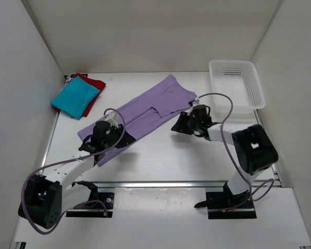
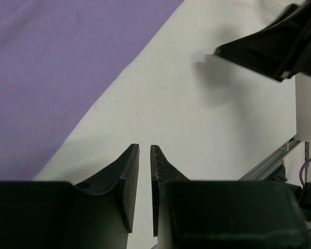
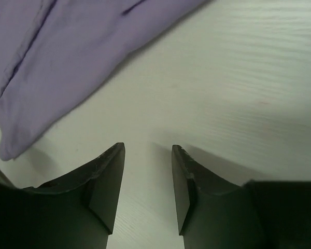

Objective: Fold and stack the t-shirts
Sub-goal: Rotate the tshirt 90 degrees

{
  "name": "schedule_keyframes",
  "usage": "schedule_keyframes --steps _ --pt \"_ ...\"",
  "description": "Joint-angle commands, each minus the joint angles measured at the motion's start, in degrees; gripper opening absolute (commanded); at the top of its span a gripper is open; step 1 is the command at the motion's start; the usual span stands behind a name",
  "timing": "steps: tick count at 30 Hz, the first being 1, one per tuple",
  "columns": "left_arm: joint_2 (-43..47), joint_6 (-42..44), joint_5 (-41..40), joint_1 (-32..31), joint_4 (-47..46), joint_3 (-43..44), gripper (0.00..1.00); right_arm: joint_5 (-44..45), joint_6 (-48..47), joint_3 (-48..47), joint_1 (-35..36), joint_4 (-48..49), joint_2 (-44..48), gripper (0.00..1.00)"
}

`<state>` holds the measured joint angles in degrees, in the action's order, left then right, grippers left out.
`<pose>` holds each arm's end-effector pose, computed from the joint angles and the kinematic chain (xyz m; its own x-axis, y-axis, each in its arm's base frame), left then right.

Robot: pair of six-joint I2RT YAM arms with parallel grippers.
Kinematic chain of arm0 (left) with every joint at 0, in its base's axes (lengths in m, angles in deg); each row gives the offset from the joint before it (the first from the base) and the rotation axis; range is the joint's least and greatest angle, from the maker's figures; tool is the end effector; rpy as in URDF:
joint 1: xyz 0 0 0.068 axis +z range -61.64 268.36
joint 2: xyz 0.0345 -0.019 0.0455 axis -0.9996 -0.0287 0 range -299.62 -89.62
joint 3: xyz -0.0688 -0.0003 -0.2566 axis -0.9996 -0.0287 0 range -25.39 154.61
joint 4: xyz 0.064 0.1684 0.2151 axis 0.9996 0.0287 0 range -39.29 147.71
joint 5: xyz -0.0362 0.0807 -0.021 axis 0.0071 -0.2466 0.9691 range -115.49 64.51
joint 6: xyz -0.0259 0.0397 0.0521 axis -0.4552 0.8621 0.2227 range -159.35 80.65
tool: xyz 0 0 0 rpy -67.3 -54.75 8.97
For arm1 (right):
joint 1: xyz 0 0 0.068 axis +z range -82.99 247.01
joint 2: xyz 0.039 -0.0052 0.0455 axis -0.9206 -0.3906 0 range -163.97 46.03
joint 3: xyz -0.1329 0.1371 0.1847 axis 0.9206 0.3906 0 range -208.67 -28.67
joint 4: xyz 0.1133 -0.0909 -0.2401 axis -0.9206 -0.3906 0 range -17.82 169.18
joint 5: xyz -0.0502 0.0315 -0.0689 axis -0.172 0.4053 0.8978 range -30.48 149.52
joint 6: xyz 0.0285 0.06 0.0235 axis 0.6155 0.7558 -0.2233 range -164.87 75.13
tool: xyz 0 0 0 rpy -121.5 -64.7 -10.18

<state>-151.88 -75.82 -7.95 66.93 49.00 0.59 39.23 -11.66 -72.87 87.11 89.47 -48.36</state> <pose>0.2321 -0.1096 0.1587 -0.7691 -0.3070 -0.5606 0.1519 0.7642 -0.6269 0.3255 0.1404 0.1218 -0.8174 0.2478 -0.5201 -0.1490 0.7811 0.6064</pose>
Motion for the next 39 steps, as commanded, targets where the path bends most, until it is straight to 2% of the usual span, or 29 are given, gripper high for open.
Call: schedule_keyframes --steps 1,5,10,11,14,15,17,21,24,26,29,33,36,39 --pt "2.05 0.26 -1.28 0.60 0.04 1.44 0.26 0.69 5.79 -2.02 8.35 8.50 -7.09 0.39" --pt "2.14 0.96 -0.93 0.95 1.19 2.76 0.26 3.33 10.81 -7.01 13.99 12.21 -16.33 0.39" --pt "1.79 -0.09 -0.40 0.25 -0.13 2.24 0.26 6.32 13.37 -15.73 18.31 9.93 -24.08 0.38" --pt "2.05 0.08 0.03 0.25 -0.13 2.06 0.26 5.80 13.89 -16.78 18.14 9.93 -25.48 0.35" --pt "2.67 0.00 0.03 1.21 -0.39 1.62 0.26 5.36 14.60 -16.97 17.87 9.67 -26.28 0.16" --pt "2.84 -0.27 0.30 1.74 -0.48 1.45 0.26 5.18 14.17 -16.18 17.26 10.02 -26.02 0.08" --pt "2.93 0.17 0.39 2.10 -0.57 1.27 0.27 5.09 13.99 -13.90 16.03 10.28 -24.53 0.00" --pt "1.88 0.17 0.65 1.75 -0.39 1.62 0.26 2.90 8.65 -5.40 11.82 9.23 -15.60 0.00" --pt "0.91 0.08 0.48 1.13 -1.27 1.62 0.26 -1.39 3.02 0.50 5.86 4.42 -8.90 0.00" --pt "0.21 0.43 0.13 0.51 -1.97 1.53 0.26 -3.69 -0.85 2.36 1.20 -0.42 -4.34 0.21" --pt "-1.28 0.43 -0.58 -0.54 -1.97 1.01 0.26 -1.52 -2.97 3.95 -3.12 -2.02 2.25 0.45" --pt "-0.94 0.87 -1.19 -0.02 -1.62 -0.22 0.26 3.24 -4.90 -1.57 -7.52 -3.43 1.32 0.53" --pt "0.38 1.49 -1.28 0.51 -0.75 -1.54 0.26 8.23 -4.56 -11.23 -8.23 -4.67 -7.09 0.57" --pt "2.14 1.05 -1.11 1.13 -0.57 -2.24 0.27 10.71 -2.81 -16.07 -9.02 -3.61 -11.42 0.53"
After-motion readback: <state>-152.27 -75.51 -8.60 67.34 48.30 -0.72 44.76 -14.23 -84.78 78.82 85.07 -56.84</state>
